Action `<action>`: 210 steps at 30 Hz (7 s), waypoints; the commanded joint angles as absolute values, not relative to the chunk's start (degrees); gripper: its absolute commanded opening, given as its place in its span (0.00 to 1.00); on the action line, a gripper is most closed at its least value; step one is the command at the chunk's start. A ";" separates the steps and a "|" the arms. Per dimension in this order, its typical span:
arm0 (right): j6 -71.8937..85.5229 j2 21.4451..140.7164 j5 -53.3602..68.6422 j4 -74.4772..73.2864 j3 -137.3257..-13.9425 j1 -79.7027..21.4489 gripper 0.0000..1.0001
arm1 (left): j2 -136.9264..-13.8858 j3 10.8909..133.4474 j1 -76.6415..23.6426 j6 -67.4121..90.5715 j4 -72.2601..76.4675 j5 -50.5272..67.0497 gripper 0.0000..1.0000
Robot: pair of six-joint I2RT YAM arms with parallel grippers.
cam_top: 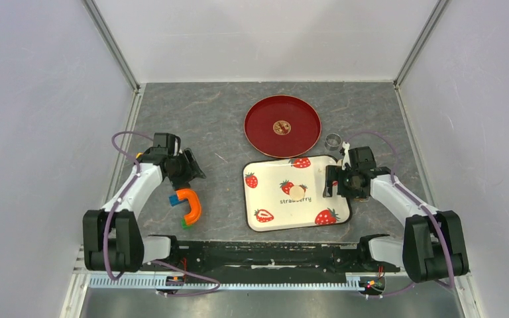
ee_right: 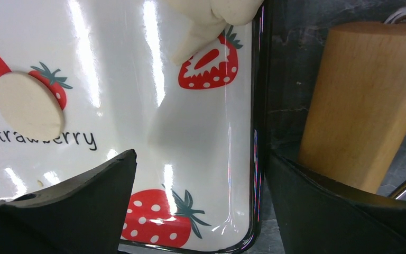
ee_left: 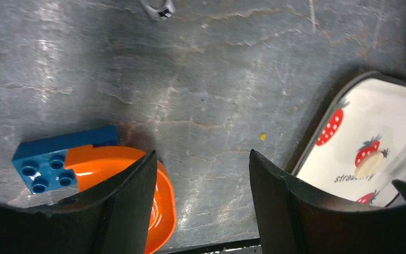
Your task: Roll out the dumpling wrappers from the dough
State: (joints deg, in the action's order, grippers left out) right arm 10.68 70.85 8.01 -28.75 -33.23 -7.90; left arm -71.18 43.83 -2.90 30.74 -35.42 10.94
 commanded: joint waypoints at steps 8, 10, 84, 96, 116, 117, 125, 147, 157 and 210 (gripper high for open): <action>9.45 67.65 14.43 -27.93 -29.15 -7.68 0.92 | -87.39 59.01 3.61 29.20 -39.63 3.70 0.68; 9.53 66.96 15.47 -27.70 -28.52 -7.79 0.92 | -90.58 61.39 3.74 29.20 -39.80 1.86 0.68; 33.72 44.10 58.32 -18.16 -37.82 -8.04 0.98 | -41.96 47.92 -33.33 -13.02 -41.88 22.70 0.02; 33.41 50.06 59.37 -16.30 -38.53 -8.08 0.98 | -52.75 48.82 -48.63 -16.01 -39.82 6.18 0.02; 39.93 66.83 52.60 6.44 -31.45 -24.67 0.83 | -66.10 55.55 -64.33 -16.57 -37.62 -7.95 0.02; 42.69 67.16 52.89 9.96 -30.53 -25.46 0.76 | -66.12 55.47 -64.40 -16.42 -37.62 -8.04 0.02; 49.32 67.34 53.48 23.48 -26.45 -27.40 0.19 | -64.95 54.61 -64.51 -14.28 -37.07 -8.39 0.02; 51.02 61.18 54.54 26.62 -24.43 -27.42 0.00 | -63.44 47.28 -64.43 -10.55 -28.53 -7.67 0.33; 37.12 61.84 44.59 3.19 -29.26 -27.33 0.65 | -64.08 51.34 -64.43 -11.24 -35.66 -12.71 0.02; 12.07 57.03 11.91 -34.62 -30.27 -5.43 0.97 | -81.29 48.40 -51.33 -17.16 -26.21 -8.89 0.02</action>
